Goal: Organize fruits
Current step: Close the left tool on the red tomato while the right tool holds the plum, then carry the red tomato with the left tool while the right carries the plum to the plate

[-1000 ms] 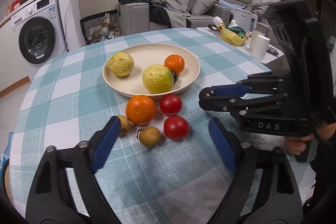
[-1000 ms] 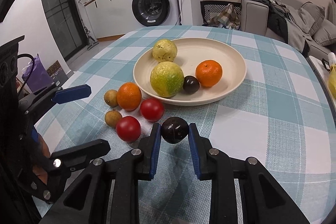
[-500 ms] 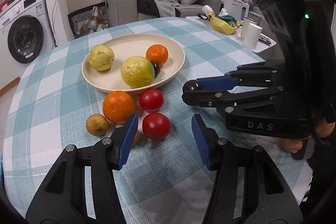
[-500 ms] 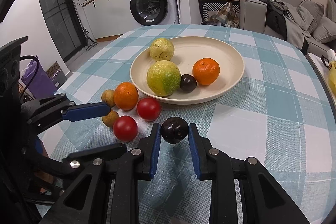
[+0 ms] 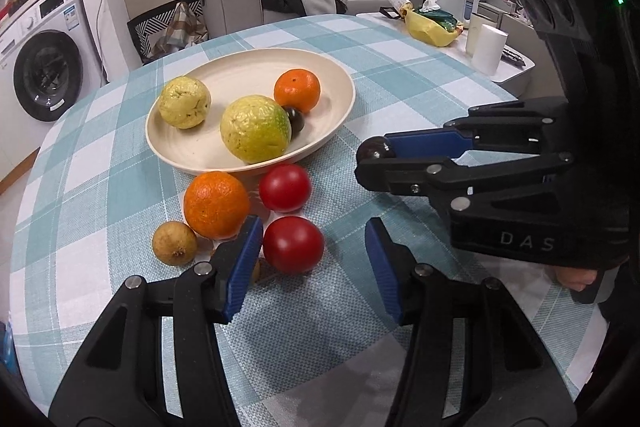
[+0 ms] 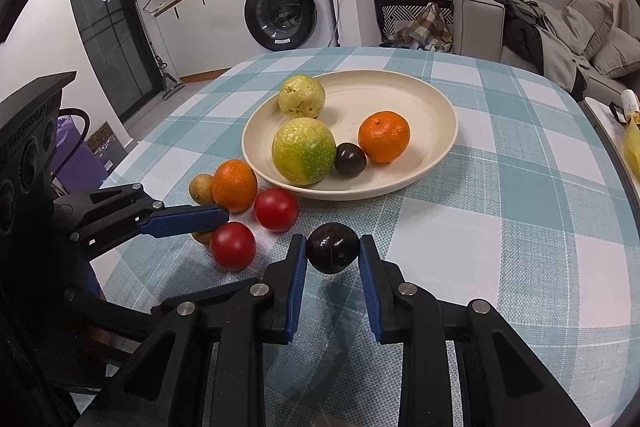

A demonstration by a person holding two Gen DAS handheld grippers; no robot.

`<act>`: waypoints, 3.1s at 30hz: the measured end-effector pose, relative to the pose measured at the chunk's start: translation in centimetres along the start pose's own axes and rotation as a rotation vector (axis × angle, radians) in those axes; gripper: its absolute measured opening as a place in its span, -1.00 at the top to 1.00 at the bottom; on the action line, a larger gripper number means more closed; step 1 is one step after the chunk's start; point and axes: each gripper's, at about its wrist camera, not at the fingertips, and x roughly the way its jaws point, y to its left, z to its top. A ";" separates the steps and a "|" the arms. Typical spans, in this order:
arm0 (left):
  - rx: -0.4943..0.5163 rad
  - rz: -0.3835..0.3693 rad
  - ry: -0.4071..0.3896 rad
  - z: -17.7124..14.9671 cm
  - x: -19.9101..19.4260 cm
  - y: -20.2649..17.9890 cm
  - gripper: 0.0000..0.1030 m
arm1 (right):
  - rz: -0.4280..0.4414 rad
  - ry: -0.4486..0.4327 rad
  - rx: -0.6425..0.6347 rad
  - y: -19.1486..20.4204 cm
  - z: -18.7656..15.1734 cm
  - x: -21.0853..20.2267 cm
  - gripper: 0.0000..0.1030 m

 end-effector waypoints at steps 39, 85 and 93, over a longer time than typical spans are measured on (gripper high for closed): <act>-0.085 -0.044 -0.090 0.0 -1.5 2.2 0.49 | -0.002 -0.032 0.009 -0.2 0.1 -0.4 0.47; -0.229 0.117 -0.131 4.3 1.1 8.8 0.49 | -0.012 -0.121 0.094 -1.4 2.2 -0.5 0.47; -0.244 0.136 -0.121 4.2 2.0 9.3 0.49 | -0.013 -0.109 0.108 -1.9 2.3 0.2 0.47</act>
